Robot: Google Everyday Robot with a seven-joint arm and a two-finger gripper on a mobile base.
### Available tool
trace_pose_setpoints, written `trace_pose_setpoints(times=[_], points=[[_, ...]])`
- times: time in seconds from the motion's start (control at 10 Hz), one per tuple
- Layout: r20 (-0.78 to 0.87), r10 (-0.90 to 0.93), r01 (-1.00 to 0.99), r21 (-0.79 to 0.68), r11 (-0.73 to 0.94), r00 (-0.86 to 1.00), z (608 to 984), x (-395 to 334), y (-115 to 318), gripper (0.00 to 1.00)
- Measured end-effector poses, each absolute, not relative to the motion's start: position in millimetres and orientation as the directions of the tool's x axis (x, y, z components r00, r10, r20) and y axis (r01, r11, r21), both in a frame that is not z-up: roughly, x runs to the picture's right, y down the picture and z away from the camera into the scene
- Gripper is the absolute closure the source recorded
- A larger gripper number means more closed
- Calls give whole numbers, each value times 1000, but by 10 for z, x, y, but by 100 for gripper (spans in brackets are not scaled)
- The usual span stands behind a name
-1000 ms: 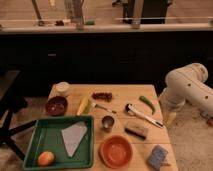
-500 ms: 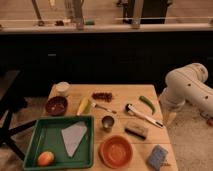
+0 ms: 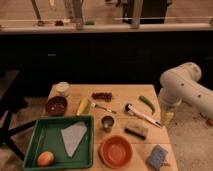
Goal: Place brush in metal cup
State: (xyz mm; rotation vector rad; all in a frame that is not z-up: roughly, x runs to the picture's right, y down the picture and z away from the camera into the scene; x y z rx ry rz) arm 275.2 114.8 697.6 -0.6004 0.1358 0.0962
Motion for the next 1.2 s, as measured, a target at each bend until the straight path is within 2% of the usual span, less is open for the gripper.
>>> trace_pose_setpoints(times=[0.2, 0.5, 0.8, 1.2], points=[[-234, 65, -191, -572, 798, 970, 7217, 2651, 1257, 20], [-267, 126, -262, -567, 781, 955, 7512, 2511, 1275, 20], [-273, 262, -368, -484, 794, 926, 7695, 2578, 1204, 20], [-294, 332, -435, -428, 792, 896, 7909, 2645, 1195, 20]])
